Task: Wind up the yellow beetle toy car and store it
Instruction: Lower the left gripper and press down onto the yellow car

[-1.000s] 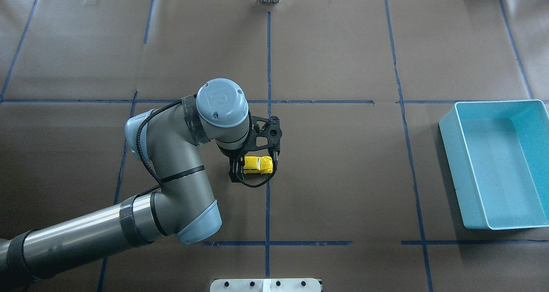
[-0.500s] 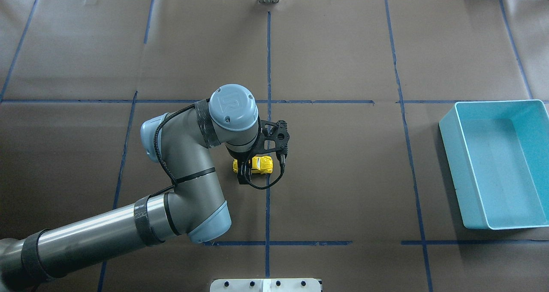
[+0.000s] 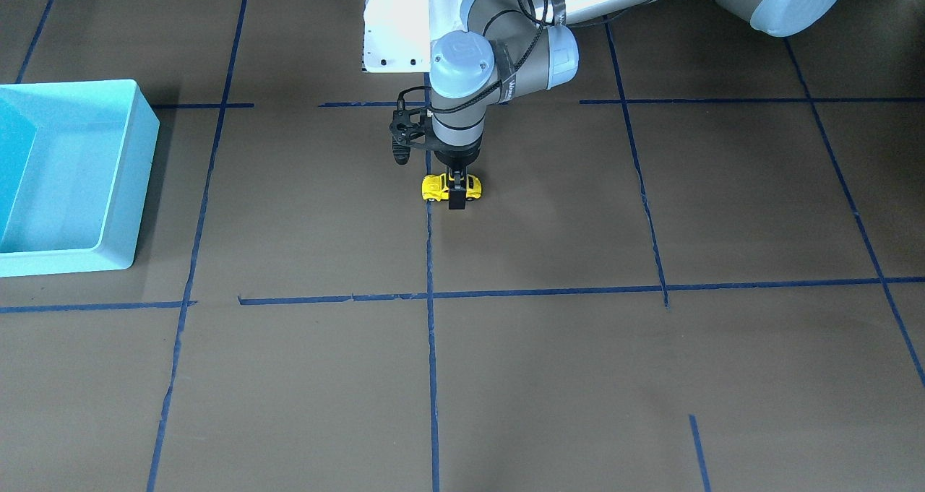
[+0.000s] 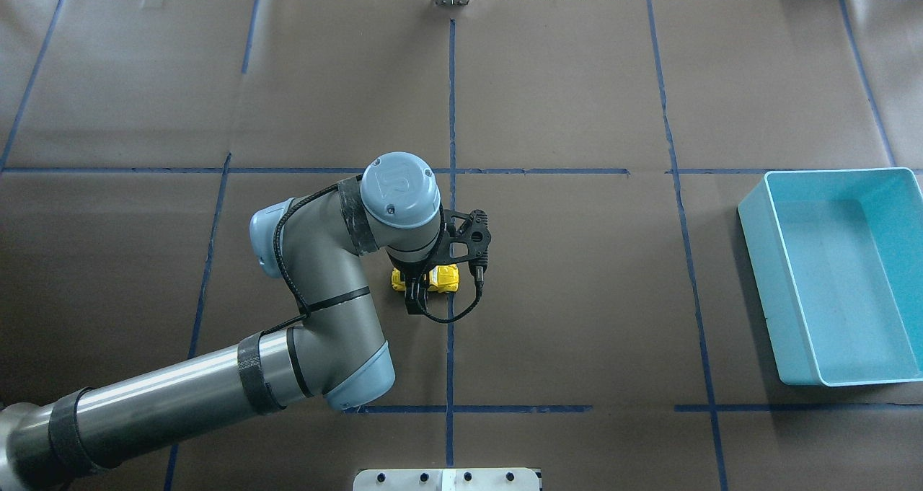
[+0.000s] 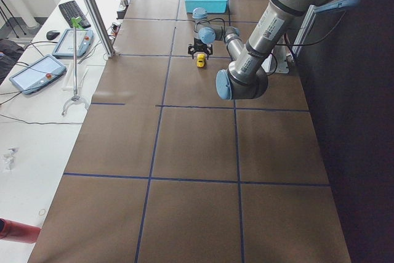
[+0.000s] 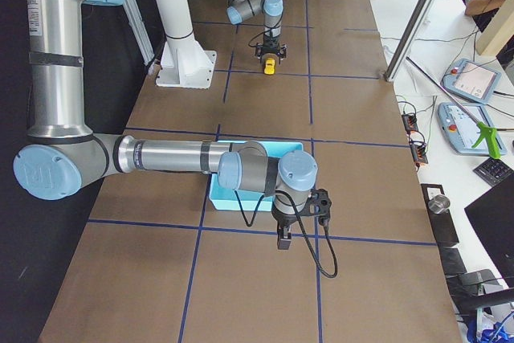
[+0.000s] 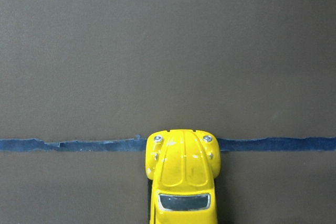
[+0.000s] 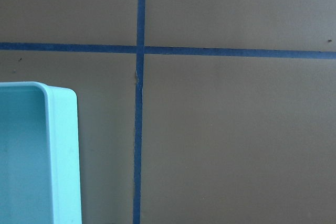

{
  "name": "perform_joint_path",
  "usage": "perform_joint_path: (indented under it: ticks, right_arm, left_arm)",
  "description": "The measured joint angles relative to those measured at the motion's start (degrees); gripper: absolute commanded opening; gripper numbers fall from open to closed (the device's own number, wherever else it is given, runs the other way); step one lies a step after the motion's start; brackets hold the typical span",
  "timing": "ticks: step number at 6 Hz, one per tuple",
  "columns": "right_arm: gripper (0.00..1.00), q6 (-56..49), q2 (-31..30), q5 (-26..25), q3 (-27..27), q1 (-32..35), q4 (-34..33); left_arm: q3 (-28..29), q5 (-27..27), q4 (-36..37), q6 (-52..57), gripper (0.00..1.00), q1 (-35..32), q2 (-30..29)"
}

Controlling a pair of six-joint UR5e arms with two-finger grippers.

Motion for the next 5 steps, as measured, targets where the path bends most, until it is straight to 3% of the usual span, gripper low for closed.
perform_joint_path:
  ticks: [5]
  right_arm:
    - [1.0, -0.02, 0.0, 0.0, -0.39, 0.0, 0.0]
  left_arm:
    - [0.77, -0.34, -1.06, 0.09, 0.56, 0.0, -0.93]
